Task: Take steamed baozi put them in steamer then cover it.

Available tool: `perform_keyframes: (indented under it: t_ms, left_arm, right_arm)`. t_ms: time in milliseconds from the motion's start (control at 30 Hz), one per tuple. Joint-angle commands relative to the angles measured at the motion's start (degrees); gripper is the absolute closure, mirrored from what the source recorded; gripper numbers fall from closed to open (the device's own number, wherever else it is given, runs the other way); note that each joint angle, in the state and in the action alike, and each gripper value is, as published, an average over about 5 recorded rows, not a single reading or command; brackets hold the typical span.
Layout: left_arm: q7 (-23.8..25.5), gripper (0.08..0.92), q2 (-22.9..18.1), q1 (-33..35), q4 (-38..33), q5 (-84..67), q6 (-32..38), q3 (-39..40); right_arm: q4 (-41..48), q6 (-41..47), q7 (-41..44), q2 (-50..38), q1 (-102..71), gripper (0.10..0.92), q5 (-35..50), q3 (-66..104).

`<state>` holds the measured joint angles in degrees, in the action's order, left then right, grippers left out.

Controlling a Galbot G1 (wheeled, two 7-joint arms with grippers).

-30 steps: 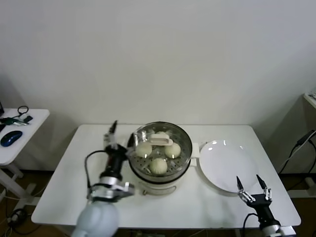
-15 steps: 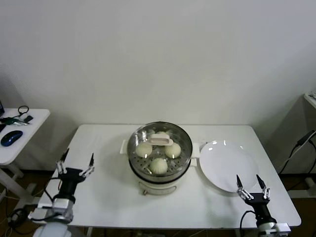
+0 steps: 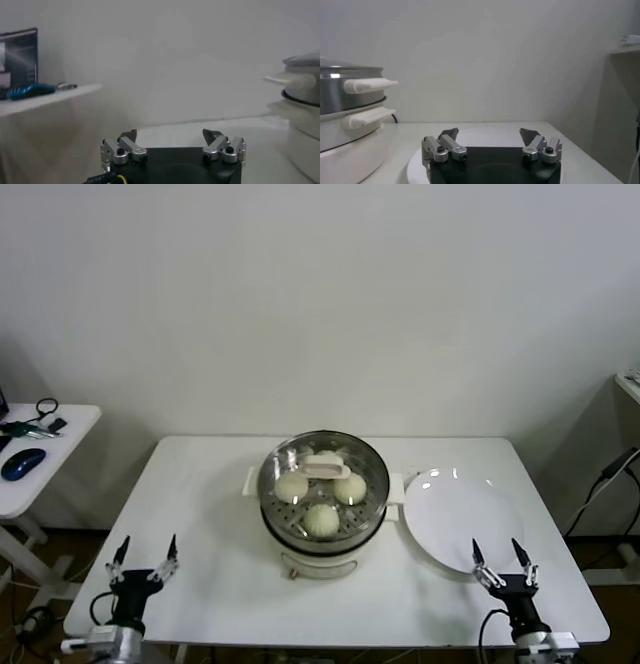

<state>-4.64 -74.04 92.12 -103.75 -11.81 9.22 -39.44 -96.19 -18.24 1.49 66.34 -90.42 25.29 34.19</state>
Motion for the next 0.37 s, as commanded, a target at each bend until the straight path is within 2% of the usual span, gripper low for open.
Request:
perform_keyframes:
  t_ms: [33, 367]
  left_arm:
    - [0.6, 0.177, -1.02, 1.2, 4.03, -5.68, 2.96, -1.13]
    - [0.88, 0.177, -1.7, 1.82, 3.14, -4.78, 3.14, -0.54]
  right_arm:
    - [0.25, 0.09, -0.14, 0.08, 0.12, 0.203, 0.06, -0.34]
    - [-0.05, -0.47, -0.05, -0.32, -0.36, 0.203, 0.37, -0.36]
